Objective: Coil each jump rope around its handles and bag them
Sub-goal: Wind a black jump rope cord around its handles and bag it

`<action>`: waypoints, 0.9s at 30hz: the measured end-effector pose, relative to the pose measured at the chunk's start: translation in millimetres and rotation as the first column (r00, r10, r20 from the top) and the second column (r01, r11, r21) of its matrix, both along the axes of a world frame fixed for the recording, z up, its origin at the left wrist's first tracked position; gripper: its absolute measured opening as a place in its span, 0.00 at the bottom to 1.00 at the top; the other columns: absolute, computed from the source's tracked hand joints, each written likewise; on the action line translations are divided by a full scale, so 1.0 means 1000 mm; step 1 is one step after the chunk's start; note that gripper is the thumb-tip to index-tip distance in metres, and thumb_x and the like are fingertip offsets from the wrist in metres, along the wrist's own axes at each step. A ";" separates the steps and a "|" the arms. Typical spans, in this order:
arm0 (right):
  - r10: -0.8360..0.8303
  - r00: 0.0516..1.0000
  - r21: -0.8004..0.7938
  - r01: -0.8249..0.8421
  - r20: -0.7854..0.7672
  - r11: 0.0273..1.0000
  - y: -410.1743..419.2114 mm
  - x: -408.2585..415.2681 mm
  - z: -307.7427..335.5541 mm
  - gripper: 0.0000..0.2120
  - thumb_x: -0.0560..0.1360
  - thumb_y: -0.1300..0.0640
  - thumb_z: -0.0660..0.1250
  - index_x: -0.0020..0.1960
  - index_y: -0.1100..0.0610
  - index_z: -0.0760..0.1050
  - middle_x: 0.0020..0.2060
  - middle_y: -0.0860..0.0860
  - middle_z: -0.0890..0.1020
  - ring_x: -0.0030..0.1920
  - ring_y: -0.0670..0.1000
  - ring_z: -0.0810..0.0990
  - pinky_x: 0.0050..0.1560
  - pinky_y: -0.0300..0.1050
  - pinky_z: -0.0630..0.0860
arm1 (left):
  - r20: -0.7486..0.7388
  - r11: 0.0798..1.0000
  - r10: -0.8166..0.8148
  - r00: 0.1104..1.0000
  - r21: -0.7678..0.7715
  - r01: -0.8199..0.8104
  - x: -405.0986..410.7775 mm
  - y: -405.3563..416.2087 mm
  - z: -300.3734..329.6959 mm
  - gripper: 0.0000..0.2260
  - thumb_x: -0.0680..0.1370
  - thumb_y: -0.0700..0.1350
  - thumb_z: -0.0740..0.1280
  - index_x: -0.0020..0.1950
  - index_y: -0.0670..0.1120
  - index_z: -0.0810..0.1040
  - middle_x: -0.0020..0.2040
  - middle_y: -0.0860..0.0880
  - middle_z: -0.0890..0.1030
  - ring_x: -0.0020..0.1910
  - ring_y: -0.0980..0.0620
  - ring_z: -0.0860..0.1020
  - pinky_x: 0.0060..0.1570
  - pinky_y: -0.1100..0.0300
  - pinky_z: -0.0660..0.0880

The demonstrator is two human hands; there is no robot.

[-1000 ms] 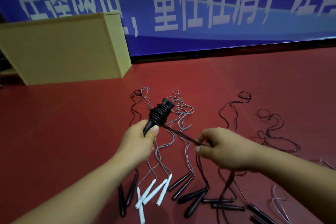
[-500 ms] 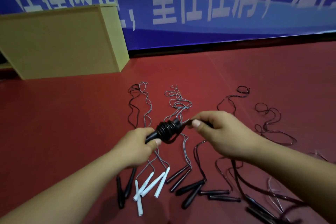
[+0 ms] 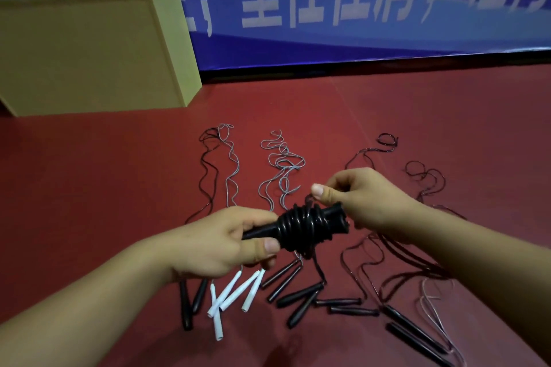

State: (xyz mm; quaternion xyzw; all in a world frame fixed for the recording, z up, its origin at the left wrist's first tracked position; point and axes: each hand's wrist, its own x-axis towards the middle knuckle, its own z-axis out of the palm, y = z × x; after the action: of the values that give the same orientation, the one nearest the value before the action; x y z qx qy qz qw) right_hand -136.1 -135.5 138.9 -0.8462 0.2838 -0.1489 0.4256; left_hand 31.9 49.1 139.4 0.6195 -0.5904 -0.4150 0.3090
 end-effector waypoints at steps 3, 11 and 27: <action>0.016 0.999 0.080 -0.019 0.035 0.997 0.008 0.004 -0.005 0.13 0.78 0.52 0.65 0.37 0.57 0.76 0.24 0.46 0.72 0.25 0.47 0.67 0.26 0.38 0.65 | -0.151 0.991 0.113 0.982 -0.056 -0.123 -0.003 -0.001 0.003 0.17 0.78 0.46 0.66 0.60 0.34 0.75 0.39 0.48 0.77 0.42 0.56 0.79 0.46 0.63 0.74; 0.237 0.965 -0.126 -0.250 -0.109 0.960 0.033 0.015 -0.010 0.07 0.82 0.52 0.58 0.54 0.51 0.74 0.32 0.47 0.77 0.28 0.40 0.74 0.31 0.34 0.69 | -0.339 0.851 0.485 0.806 -0.031 -0.525 -0.006 -0.010 0.001 0.06 0.82 0.43 0.62 0.50 0.42 0.78 0.36 0.50 0.78 0.34 0.53 0.78 0.41 0.58 0.76; 0.302 0.931 -0.266 -0.349 -0.203 0.899 0.050 0.009 -0.014 0.06 0.80 0.53 0.59 0.51 0.51 0.73 0.38 0.47 0.80 0.38 0.50 0.77 0.43 0.48 0.75 | 0.167 0.754 0.657 0.735 -0.172 -0.634 0.012 -0.011 -0.017 0.10 0.81 0.48 0.64 0.42 0.46 0.76 0.34 0.48 0.76 0.30 0.52 0.71 0.33 0.59 0.67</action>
State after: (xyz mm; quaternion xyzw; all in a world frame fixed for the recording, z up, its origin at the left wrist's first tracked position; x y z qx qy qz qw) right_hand -126.6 -85.4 124.6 -0.9451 0.1447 -0.0495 0.2888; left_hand 43.7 37.9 122.2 0.8104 -0.3891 -0.1806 0.3990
